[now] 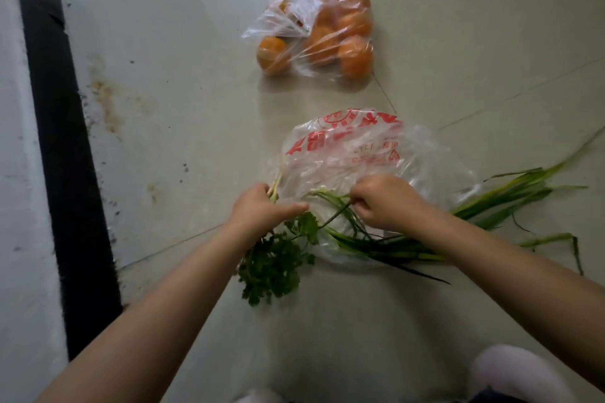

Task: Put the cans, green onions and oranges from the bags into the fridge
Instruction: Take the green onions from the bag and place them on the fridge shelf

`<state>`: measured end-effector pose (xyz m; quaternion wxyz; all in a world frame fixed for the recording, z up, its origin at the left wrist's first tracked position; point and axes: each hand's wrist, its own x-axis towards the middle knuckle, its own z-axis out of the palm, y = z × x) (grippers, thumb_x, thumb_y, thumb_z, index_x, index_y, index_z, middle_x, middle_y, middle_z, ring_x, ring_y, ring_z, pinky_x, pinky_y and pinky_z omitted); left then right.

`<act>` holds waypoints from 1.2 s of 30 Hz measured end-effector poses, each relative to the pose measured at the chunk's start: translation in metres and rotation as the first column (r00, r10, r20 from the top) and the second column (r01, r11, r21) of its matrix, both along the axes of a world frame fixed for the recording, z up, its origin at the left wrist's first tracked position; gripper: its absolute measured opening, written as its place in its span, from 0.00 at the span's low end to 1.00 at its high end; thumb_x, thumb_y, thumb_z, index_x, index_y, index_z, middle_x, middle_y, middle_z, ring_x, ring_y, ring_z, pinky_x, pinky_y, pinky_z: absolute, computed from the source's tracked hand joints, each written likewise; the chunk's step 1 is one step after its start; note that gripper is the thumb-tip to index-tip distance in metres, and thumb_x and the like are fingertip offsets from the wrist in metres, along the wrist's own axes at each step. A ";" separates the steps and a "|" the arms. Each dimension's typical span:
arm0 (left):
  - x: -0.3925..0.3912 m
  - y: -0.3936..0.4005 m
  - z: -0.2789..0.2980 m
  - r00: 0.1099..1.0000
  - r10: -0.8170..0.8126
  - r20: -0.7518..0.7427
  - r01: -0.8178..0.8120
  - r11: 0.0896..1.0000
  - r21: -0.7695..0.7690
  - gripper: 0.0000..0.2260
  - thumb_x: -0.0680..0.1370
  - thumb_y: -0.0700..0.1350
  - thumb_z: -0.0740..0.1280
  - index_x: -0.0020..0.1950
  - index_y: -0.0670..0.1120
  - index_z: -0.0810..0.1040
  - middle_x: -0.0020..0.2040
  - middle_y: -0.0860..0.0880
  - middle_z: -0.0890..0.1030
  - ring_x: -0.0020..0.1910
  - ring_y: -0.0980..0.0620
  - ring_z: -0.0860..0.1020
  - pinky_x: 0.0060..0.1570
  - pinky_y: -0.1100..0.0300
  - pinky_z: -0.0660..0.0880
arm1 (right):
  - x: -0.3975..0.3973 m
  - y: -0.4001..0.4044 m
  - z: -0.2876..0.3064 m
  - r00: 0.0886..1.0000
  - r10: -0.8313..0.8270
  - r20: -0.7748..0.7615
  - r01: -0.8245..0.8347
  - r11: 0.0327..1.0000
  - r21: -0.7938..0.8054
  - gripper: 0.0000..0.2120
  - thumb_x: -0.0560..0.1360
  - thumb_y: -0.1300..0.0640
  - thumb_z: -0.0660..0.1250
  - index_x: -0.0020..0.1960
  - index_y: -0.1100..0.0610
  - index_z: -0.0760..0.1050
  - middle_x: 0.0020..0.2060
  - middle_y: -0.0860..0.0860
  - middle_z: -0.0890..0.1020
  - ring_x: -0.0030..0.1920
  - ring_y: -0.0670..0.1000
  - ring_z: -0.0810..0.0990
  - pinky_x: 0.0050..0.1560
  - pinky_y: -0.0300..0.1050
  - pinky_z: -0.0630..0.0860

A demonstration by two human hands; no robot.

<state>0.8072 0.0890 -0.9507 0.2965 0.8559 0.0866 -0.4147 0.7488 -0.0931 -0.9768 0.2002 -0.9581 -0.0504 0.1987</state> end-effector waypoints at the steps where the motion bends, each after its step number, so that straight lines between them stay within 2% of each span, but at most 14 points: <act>1: -0.002 -0.003 -0.004 0.998 -0.060 0.029 0.059 0.997 0.039 0.13 0.71 0.51 0.73 0.46 0.44 0.75 0.40 0.47 0.78 0.37 0.52 0.76 0.32 0.63 0.72 | 0.000 0.001 0.000 0.998 -0.031 0.062 0.028 0.999 0.043 0.12 0.75 0.62 0.58 0.52 0.63 0.78 0.49 0.58 0.81 0.51 0.57 0.78 0.50 0.48 0.74; 3: -0.005 -0.004 -0.008 0.989 -0.144 0.039 0.138 0.980 0.141 0.09 0.73 0.48 0.70 0.38 0.44 0.75 0.34 0.48 0.75 0.32 0.53 0.73 0.29 0.65 0.69 | 0.003 0.005 -0.007 0.997 -0.025 0.067 0.023 0.999 0.035 0.14 0.77 0.59 0.58 0.59 0.63 0.75 0.56 0.59 0.79 0.57 0.57 0.75 0.58 0.49 0.71; 5: -0.003 0.000 -0.010 0.988 -0.152 0.002 0.148 0.961 0.235 0.11 0.75 0.44 0.68 0.34 0.44 0.73 0.30 0.49 0.72 0.28 0.54 0.70 0.25 0.65 0.65 | 0.010 0.013 -0.017 0.995 -0.001 -0.096 -0.004 0.999 -0.043 0.16 0.79 0.54 0.57 0.63 0.60 0.70 0.60 0.58 0.76 0.60 0.57 0.73 0.60 0.49 0.70; 7: 0.003 0.006 -0.008 0.989 -0.140 -0.052 0.149 0.946 0.288 0.12 0.76 0.43 0.67 0.33 0.43 0.72 0.30 0.48 0.72 0.28 0.53 0.70 0.25 0.64 0.66 | 0.016 0.023 -0.026 0.974 -0.029 -0.225 0.011 0.997 -0.080 0.15 0.78 0.52 0.58 0.60 0.59 0.70 0.58 0.58 0.76 0.57 0.58 0.75 0.55 0.49 0.71; 11: 0.018 0.014 0.003 0.980 -0.193 -0.055 0.200 0.913 0.355 0.12 0.75 0.42 0.66 0.32 0.42 0.73 0.30 0.47 0.73 0.27 0.52 0.70 0.26 0.64 0.67 | 0.022 0.035 -0.030 0.966 -0.068 -0.249 0.040 0.992 -0.116 0.09 0.75 0.61 0.61 0.54 0.60 0.75 0.52 0.58 0.79 0.53 0.57 0.77 0.49 0.47 0.72; 14: 0.026 0.017 0.004 0.965 -0.256 -0.054 0.257 0.885 0.387 0.12 0.75 0.42 0.66 0.32 0.43 0.73 0.30 0.48 0.74 0.28 0.53 0.71 0.28 0.64 0.69 | 0.021 0.036 -0.019 0.969 -0.100 -0.225 0.086 0.994 -0.071 0.09 0.74 0.64 0.61 0.53 0.63 0.75 0.51 0.59 0.76 0.51 0.57 0.75 0.47 0.46 0.71; 18: 0.027 0.021 0.002 0.951 -0.303 -0.065 0.302 0.855 0.421 0.12 0.75 0.41 0.66 0.32 0.43 0.73 0.30 0.49 0.75 0.28 0.53 0.72 0.28 0.64 0.69 | 0.001 0.050 -0.014 0.939 -0.031 -0.343 0.072 0.992 0.107 0.14 0.73 0.64 0.63 0.59 0.62 0.70 0.57 0.59 0.75 0.56 0.59 0.75 0.51 0.46 0.72; 21: 0.024 0.022 0.000 0.947 -0.312 -0.077 0.314 0.845 0.434 0.11 0.75 0.41 0.65 0.33 0.42 0.73 0.30 0.49 0.74 0.28 0.53 0.71 0.27 0.64 0.68 | -0.010 0.068 -0.025 0.934 -0.077 -0.349 0.128 0.984 0.124 0.14 0.73 0.63 0.63 0.58 0.61 0.70 0.55 0.59 0.76 0.55 0.59 0.75 0.47 0.46 0.71; 24: 0.023 0.023 -0.003 0.946 -0.318 -0.067 0.313 0.839 0.445 0.11 0.75 0.40 0.65 0.32 0.43 0.72 0.29 0.49 0.74 0.27 0.53 0.71 0.27 0.65 0.67 | -0.004 0.071 -0.035 0.890 -0.227 -0.395 0.285 0.954 0.094 0.10 0.74 0.62 0.63 0.54 0.61 0.74 0.47 0.57 0.77 0.51 0.58 0.77 0.43 0.45 0.69; 29: 0.025 0.028 -0.006 0.946 -0.322 -0.033 0.298 0.827 0.477 0.12 0.74 0.40 0.65 0.31 0.43 0.71 0.29 0.49 0.73 0.28 0.52 0.70 0.28 0.65 0.66 | 0.005 0.055 -0.031 0.845 -0.290 -0.448 0.394 0.906 0.156 0.10 0.72 0.57 0.66 0.51 0.61 0.79 0.35 0.51 0.74 0.40 0.52 0.73 0.37 0.42 0.68; 31: 0.024 0.030 -0.007 0.947 -0.320 -0.033 0.296 0.826 0.479 0.12 0.74 0.40 0.65 0.31 0.43 0.70 0.29 0.49 0.72 0.28 0.52 0.70 0.27 0.65 0.65 | 0.007 0.042 -0.021 0.837 -0.338 -0.430 0.468 0.849 0.244 0.09 0.72 0.58 0.66 0.50 0.60 0.76 0.35 0.51 0.73 0.39 0.52 0.74 0.32 0.40 0.68; 33: 0.024 0.031 -0.008 0.950 -0.310 -0.033 0.288 0.832 0.474 0.12 0.74 0.40 0.65 0.31 0.44 0.70 0.30 0.48 0.72 0.31 0.50 0.71 0.28 0.64 0.66 | 0.010 0.027 -0.010 0.817 -0.369 -0.442 0.529 0.784 0.323 0.06 0.74 0.61 0.64 0.49 0.57 0.69 0.35 0.49 0.71 0.36 0.51 0.75 0.28 0.35 0.69; 35: 0.024 0.030 -0.007 0.954 -0.299 -0.025 0.276 0.841 0.466 0.12 0.74 0.40 0.65 0.31 0.44 0.69 0.31 0.48 0.72 0.30 0.51 0.71 0.28 0.64 0.65 | 0.012 0.015 -0.002 0.824 -0.344 -0.449 0.510 0.796 0.326 0.10 0.75 0.62 0.62 0.50 0.54 0.62 0.34 0.48 0.69 0.32 0.47 0.73 0.28 0.35 0.71; 36: 0.024 0.030 -0.007 0.955 -0.295 -0.019 0.270 0.844 0.463 0.12 0.74 0.40 0.65 0.31 0.44 0.69 0.31 0.48 0.71 0.30 0.51 0.70 0.28 0.64 0.65 | 0.012 0.011 0.001 0.839 -0.311 -0.446 0.469 0.829 0.305 0.09 0.75 0.62 0.62 0.50 0.54 0.63 0.34 0.47 0.69 0.32 0.46 0.72 0.29 0.35 0.71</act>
